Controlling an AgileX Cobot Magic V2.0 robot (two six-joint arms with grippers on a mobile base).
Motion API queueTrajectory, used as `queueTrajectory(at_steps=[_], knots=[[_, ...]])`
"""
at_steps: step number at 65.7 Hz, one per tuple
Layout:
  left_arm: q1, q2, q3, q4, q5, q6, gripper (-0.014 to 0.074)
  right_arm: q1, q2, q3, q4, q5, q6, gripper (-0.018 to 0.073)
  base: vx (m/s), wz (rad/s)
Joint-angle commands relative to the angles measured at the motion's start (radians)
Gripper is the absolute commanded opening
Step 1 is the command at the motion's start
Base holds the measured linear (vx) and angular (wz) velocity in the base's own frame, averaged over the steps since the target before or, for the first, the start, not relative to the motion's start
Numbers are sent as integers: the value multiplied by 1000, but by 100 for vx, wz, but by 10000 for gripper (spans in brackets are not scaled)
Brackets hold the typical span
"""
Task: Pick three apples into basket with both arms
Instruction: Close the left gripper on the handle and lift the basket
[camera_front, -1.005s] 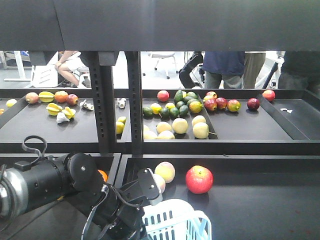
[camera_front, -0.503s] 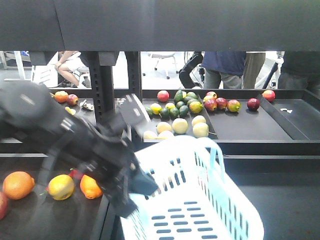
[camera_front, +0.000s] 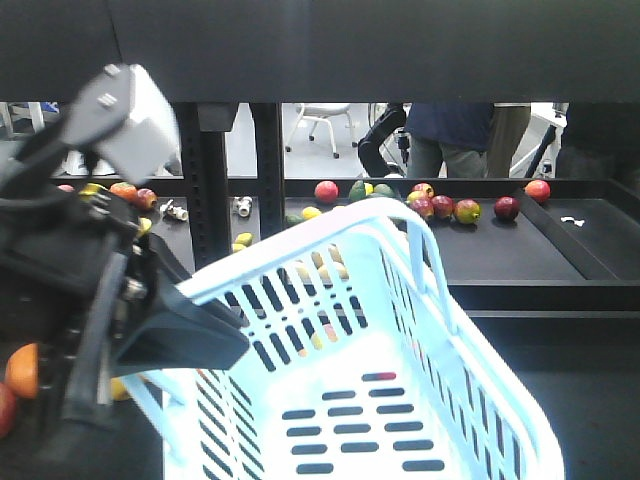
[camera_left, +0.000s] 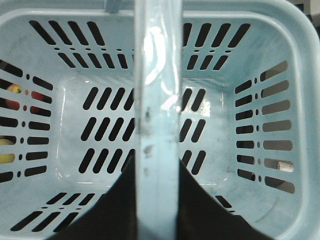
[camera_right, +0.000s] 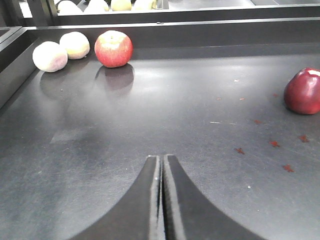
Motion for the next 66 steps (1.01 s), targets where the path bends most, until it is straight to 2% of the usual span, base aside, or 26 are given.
queueTrajectory(at_steps=[1, 66], knots=[[-3, -43, -32, -53, -66, -12, -8, -6, -9, -3, -1, -72, -8, -4, 0, 0], [-3, -46, -35, -56, -61, -10, -8, -6, -9, -3, -1, -71, -8, -4, 0, 0]])
